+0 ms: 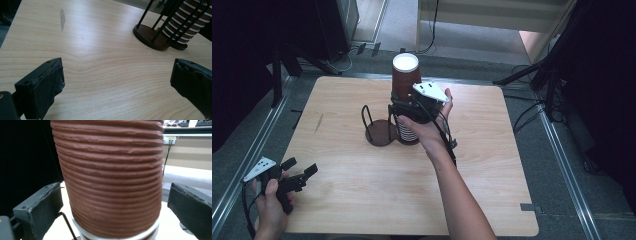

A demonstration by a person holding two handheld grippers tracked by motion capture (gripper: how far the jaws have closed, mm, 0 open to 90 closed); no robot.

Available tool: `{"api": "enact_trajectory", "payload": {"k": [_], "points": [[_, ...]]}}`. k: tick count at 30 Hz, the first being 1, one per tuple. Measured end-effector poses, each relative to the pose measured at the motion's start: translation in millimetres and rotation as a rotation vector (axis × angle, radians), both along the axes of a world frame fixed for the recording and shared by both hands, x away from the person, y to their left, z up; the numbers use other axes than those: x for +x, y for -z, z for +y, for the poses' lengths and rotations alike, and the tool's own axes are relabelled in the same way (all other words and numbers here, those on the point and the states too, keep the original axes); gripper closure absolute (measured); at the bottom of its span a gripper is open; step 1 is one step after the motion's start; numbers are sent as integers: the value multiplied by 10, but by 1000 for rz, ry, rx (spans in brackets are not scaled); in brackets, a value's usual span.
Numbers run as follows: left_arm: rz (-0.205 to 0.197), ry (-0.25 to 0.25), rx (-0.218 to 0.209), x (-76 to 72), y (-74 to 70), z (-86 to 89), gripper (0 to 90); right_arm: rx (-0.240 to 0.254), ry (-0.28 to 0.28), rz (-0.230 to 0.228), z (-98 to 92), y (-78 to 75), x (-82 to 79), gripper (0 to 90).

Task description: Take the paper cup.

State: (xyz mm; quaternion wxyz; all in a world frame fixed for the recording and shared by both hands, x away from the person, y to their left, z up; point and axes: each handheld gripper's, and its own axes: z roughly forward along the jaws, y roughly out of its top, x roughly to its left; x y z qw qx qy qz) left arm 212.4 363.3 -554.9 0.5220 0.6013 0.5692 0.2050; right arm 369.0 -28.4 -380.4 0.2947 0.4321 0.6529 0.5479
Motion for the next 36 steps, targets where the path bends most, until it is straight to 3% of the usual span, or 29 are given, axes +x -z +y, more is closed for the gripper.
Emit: {"api": "enact_trajectory", "payload": {"k": [11,15,21,36], "points": [[0,0,-3,0,0,3,0,-25,31,-3,122,-37,105,2],[-1,1,-3,0,1,5,0,-33,43,-13,151,-44,126,73],[-1,0,-3,0,1,4,0,-42,45,-19,151,-61,117,87],[-2,1,-3,-1,1,6,0,-10,39,-71,153,-276,78,100]]}}
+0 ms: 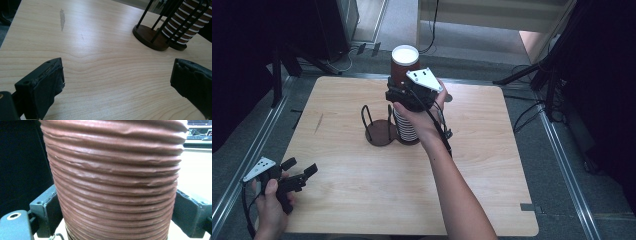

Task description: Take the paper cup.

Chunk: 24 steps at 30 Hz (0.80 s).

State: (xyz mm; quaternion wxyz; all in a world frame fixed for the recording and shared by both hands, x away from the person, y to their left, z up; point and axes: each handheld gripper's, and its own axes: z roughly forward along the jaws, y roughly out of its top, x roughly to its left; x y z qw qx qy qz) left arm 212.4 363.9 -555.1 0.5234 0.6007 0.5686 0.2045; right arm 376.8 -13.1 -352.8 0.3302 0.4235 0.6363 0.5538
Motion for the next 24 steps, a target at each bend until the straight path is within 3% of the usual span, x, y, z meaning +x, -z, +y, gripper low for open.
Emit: {"api": "enact_trajectory", "payload": {"k": [24], "points": [[-14,8,-8,-3,-1,-1,0,43,-20,-67,16,-519,-122,110]]}}
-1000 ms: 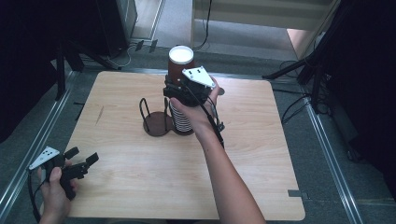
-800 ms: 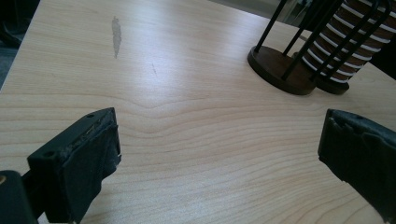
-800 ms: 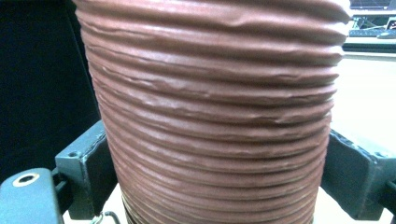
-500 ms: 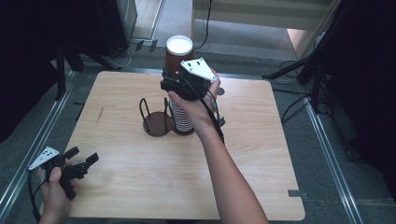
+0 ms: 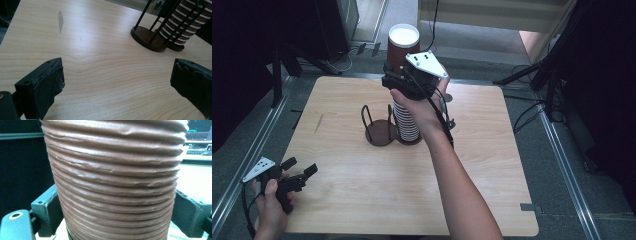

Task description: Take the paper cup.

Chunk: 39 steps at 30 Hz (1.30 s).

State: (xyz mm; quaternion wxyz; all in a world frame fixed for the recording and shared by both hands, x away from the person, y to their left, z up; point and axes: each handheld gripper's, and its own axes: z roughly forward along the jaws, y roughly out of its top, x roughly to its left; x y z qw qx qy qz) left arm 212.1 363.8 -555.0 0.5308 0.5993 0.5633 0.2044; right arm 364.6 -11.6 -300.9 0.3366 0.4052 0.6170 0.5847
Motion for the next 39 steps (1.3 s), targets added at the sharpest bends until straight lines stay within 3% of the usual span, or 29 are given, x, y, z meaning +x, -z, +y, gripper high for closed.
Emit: {"api": "enact_trajectory", "payload": {"k": [12,20,39], "points": [[-4,0,-2,0,0,-1,0,-2,7,-35,-89,-161,-123,113],[-5,1,-2,0,0,-1,0,26,34,-51,-285,-230,-198,113],[-2,-1,0,1,0,-2,0,-2,90,-59,-768,-205,-326,112]]}}
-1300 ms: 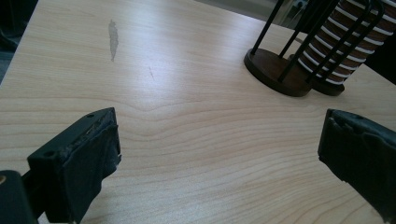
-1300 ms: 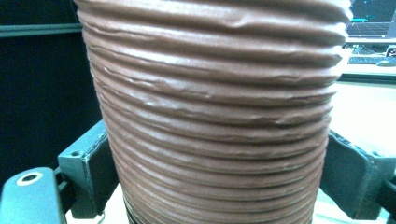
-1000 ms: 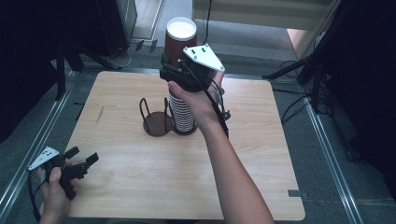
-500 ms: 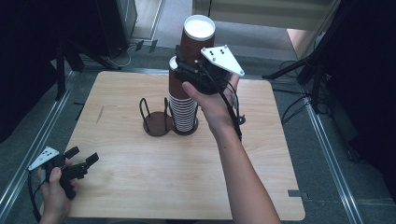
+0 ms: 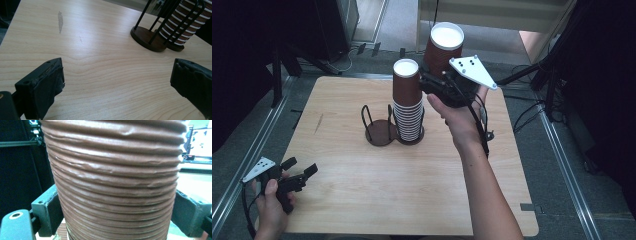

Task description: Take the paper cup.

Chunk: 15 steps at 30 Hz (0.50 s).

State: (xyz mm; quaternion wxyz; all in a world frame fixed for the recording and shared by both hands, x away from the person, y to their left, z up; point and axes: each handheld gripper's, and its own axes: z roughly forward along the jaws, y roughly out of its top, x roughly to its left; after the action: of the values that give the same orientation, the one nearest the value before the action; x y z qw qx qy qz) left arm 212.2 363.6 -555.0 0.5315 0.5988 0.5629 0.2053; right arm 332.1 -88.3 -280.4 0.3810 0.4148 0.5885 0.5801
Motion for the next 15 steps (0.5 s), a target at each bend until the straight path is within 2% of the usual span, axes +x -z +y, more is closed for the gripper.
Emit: {"api": "enact_trajectory", "payload": {"k": [6,15], "points": [[-2,-1,-1,0,1,-1,0,-1,19,2,-84,58,-39,112],[-2,-2,3,-1,-1,-4,0,9,52,25,-277,243,-114,112]]}}
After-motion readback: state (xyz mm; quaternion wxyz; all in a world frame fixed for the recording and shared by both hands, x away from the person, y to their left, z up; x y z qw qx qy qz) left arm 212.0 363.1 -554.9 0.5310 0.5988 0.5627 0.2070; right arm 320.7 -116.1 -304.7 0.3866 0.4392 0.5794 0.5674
